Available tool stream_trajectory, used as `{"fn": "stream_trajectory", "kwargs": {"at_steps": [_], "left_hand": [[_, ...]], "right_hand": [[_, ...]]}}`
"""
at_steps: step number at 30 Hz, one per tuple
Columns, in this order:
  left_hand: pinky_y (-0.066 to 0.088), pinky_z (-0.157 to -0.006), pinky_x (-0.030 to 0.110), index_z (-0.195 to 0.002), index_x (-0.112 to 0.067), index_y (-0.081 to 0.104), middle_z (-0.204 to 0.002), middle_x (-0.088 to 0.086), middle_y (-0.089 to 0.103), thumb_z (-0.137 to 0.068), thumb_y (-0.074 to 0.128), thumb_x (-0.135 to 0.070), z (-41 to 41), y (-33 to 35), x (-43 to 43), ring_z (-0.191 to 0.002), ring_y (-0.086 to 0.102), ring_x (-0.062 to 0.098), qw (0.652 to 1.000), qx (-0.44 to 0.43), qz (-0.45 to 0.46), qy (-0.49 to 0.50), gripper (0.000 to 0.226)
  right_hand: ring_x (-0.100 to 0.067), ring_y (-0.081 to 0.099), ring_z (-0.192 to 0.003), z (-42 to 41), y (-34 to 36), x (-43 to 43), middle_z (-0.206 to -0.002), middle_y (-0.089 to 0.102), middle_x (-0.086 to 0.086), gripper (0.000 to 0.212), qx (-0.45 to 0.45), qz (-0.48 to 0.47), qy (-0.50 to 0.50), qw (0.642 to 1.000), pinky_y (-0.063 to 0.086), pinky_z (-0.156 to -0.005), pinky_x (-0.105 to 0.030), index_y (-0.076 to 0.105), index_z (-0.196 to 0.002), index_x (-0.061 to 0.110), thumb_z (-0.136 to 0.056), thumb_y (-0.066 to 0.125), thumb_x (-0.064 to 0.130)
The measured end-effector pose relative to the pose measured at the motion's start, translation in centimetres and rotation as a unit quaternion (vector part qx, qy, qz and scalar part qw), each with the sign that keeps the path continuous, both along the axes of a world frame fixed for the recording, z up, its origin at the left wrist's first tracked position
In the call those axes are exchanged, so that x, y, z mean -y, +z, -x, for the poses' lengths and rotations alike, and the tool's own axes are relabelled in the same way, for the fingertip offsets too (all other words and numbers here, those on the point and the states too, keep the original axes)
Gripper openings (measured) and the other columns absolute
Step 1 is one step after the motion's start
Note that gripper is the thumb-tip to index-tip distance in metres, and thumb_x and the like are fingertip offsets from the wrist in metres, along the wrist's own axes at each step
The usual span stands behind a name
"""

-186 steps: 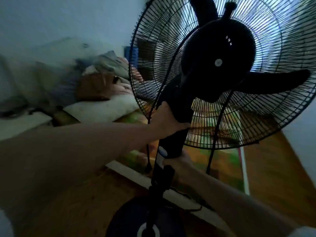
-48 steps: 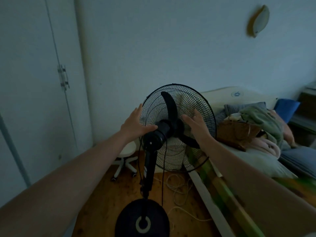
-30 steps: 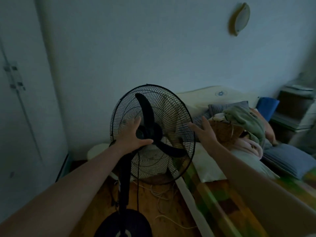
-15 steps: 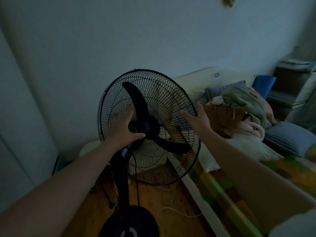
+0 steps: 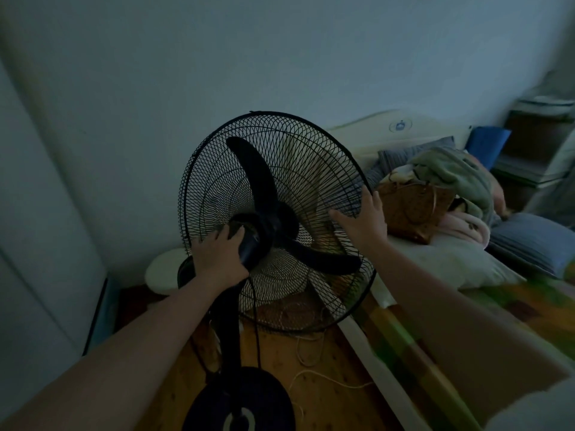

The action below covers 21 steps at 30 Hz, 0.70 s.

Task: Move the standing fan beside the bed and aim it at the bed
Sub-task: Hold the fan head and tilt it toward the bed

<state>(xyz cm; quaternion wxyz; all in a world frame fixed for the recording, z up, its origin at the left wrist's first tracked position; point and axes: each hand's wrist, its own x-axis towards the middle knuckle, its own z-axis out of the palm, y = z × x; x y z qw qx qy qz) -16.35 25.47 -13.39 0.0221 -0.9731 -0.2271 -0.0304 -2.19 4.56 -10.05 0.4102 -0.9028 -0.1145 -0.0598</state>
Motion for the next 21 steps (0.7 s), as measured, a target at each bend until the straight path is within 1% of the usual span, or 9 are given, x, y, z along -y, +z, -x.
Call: {"fn": "stream_trajectory", "kwargs": {"at_steps": [5, 9, 13, 21], "left_hand": [[0.016, -0.112, 0.047, -0.147, -0.03, 0.006, -0.158, 0.005, 0.004, -0.076, 0.061, -0.05, -0.1, 0.2, -0.1, -0.143, 0.013, 0.025, 1.0, -0.019, 0.0, -0.005, 0.091], [0.017, -0.113, 0.048, -0.146, -0.031, 0.006, -0.158, 0.003, 0.002, -0.075, 0.063, -0.051, 0.3, 0.3, -1.2, -0.144, 0.011, 0.024, 0.999, -0.03, 0.009, -0.024, 0.093], [0.016, -0.114, 0.049, -0.147, -0.031, 0.005, -0.158, 0.002, 0.0, -0.074, 0.063, -0.053, 0.6, 0.5, -2.2, -0.144, 0.011, 0.025, 0.998, -0.04, 0.014, -0.043, 0.096], [0.018, -0.114, 0.049, -0.147, -0.032, 0.006, -0.158, 0.001, 0.0, -0.074, 0.064, -0.054, 0.7, 0.9, -4.8, -0.143, 0.012, 0.026, 0.994, -0.043, 0.033, -0.098, 0.096]], "right_hand": [[-0.028, 0.016, -0.144, 0.6, -0.4, 0.8, -0.159, 0.009, -0.002, 0.081, 0.034, 0.034, -0.022, 0.999, 0.027, -0.111, -0.055, 0.015, -0.148, 0.027, -0.084, 0.062, 0.042], [-0.029, 0.018, -0.142, 1.6, -0.8, 1.0, -0.158, 0.013, -0.002, 0.081, 0.054, 0.063, -0.042, 0.996, 0.032, -0.108, -0.053, 0.016, -0.148, 0.028, -0.084, 0.063, 0.039], [-0.03, 0.02, -0.141, 2.8, -1.1, 1.1, -0.157, 0.014, -0.002, 0.082, 0.072, 0.074, -0.056, 0.993, 0.033, -0.105, -0.053, 0.017, -0.147, 0.029, -0.082, 0.065, 0.038], [-0.03, 0.019, -0.141, 6.1, 0.0, -0.3, -0.157, 0.013, -0.002, 0.081, 0.056, 0.09, -0.11, 0.988, 0.034, -0.107, -0.05, 0.017, -0.147, 0.03, -0.082, 0.064, 0.038]]}}
